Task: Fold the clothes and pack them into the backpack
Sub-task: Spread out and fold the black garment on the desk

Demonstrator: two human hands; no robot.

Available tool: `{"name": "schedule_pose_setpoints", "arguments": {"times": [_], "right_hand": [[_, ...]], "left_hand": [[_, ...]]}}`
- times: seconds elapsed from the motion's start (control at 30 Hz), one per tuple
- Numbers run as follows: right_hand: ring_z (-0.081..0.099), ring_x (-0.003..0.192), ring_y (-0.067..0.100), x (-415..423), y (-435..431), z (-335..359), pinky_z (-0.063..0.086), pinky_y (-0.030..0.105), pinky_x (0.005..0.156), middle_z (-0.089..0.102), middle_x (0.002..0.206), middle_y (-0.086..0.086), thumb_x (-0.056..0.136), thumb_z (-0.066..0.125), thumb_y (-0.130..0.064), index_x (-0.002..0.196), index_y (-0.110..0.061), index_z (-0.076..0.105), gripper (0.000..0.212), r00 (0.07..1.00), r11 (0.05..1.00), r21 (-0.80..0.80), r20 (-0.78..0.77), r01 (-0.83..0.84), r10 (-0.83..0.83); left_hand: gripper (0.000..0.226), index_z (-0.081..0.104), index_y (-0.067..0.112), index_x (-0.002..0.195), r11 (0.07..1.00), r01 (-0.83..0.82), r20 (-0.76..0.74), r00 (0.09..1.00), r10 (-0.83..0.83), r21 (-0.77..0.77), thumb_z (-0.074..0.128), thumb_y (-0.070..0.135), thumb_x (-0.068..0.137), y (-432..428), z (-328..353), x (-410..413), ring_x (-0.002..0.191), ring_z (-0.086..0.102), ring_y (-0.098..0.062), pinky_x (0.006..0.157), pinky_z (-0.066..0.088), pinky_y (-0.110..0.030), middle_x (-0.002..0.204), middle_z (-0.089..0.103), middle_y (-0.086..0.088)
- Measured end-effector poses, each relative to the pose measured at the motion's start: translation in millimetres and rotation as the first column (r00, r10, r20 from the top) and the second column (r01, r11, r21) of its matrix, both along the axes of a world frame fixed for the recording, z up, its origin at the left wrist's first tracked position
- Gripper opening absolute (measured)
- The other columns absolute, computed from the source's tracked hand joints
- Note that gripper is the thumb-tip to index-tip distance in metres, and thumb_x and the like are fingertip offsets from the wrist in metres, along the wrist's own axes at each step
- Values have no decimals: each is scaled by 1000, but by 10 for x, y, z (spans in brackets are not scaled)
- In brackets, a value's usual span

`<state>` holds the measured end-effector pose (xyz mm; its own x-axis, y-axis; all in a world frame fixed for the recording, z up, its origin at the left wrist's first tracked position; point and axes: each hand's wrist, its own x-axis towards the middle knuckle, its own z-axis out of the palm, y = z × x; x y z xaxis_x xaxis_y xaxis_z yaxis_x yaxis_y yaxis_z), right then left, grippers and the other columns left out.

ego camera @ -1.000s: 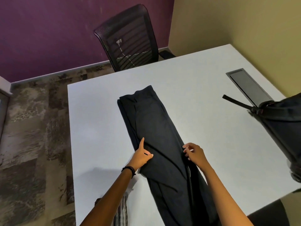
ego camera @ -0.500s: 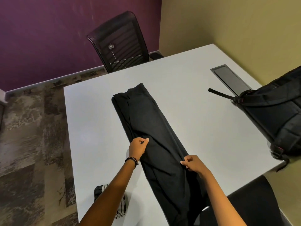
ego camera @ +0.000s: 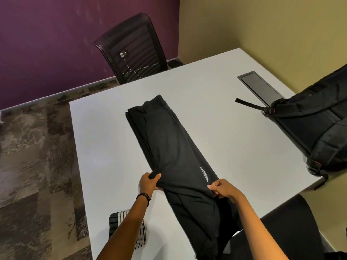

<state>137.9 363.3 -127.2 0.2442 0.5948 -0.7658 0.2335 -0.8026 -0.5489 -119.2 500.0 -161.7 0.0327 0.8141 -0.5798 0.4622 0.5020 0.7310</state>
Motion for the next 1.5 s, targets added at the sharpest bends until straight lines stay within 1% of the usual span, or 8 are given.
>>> {"name": "schedule_pose_setpoints", "arguments": {"times": [0.13, 0.3, 0.47, 0.67, 0.87, 1.23, 1.37, 1.5], "right_hand": [[61, 58, 12, -53, -53, -63, 30, 18, 49, 45, 42, -7, 92, 58, -21, 50, -18, 36, 48, 1000, 1000, -6, 9, -1, 1], [44, 54, 6, -120, -108, 3, 38, 15, 58, 48, 54, -9, 80, 68, -45, 55, -22, 42, 43, 999, 997, 68, -32, -26, 29], [30, 44, 8, -50, -168, 22, 27, 19, 49, 33, 47, -4, 81, 72, -22, 53, -20, 27, 53, 1000, 990, 142, -26, -9, 12], [71, 84, 21, 180, -208, 226, 52, 20, 54, 46, 63, 7, 81, 71, -10, 63, -14, 37, 38, 950, 967, 136, -258, 215, -175], [61, 70, 13, 70, -331, 96, 54, 29, 83, 57, 61, 1, 79, 73, -12, 51, -13, 64, 29, 956, 995, 52, -287, 85, -67], [55, 51, 9, -8, -258, 77, 39, 18, 48, 61, 59, -6, 77, 74, -36, 70, -14, 64, 25, 996, 997, -55, 69, -57, 60], [57, 85, 12, -137, -110, 118, 41, 23, 69, 60, 94, -8, 85, 63, -31, 92, -23, 58, 12, 891, 950, 304, 448, -71, -77], [28, 136, 2, -339, 47, 46, 24, 19, 111, 33, 146, -13, 98, 41, -22, 137, -20, 46, 39, 852, 806, 417, 488, -420, 192]], "left_hand": [[28, 43, 18, 72, 979, 67, 41, 996, -76, 191, 68, 14, 85, 2, 112, 14, 72, 49, -22, 64, 43, -20, 75, 50, -5], [24, 46, 16, 74, 981, 75, 165, 981, -105, 178, 65, 20, 87, 156, 183, 98, 72, 51, -20, 67, 49, -31, 75, 50, -7], [10, 50, 11, 89, 985, 150, 371, 913, -173, 91, 60, 9, 89, 374, 275, 227, 90, 55, -26, 76, 56, -25, 92, 54, -12], [9, 60, 8, 98, 989, 8, 657, 748, 92, -148, 58, 13, 92, 461, 411, 418, 102, 62, -16, 92, 53, -32, 103, 66, -5], [36, 41, 15, 61, 993, -38, 290, 954, 68, -107, 56, -6, 86, 404, 76, 198, 76, 48, -20, 68, 45, -27, 76, 48, -7], [22, 57, 5, 113, 831, 302, -155, 953, -259, 467, 55, 5, 91, 285, 150, 179, 119, 49, -29, 104, 42, -36, 126, 52, -15], [46, 35, 18, 144, 510, 677, -399, 730, -555, 530, 42, 28, 99, 178, 181, 305, 145, 4, -16, 118, 7, -32, 157, 16, 2], [67, 13, 20, 150, 225, 946, -680, 325, -657, 235, 10, 48, 90, 43, 62, 355, 146, -1, -25, 119, 2, -40, 159, 3, -5]]}}
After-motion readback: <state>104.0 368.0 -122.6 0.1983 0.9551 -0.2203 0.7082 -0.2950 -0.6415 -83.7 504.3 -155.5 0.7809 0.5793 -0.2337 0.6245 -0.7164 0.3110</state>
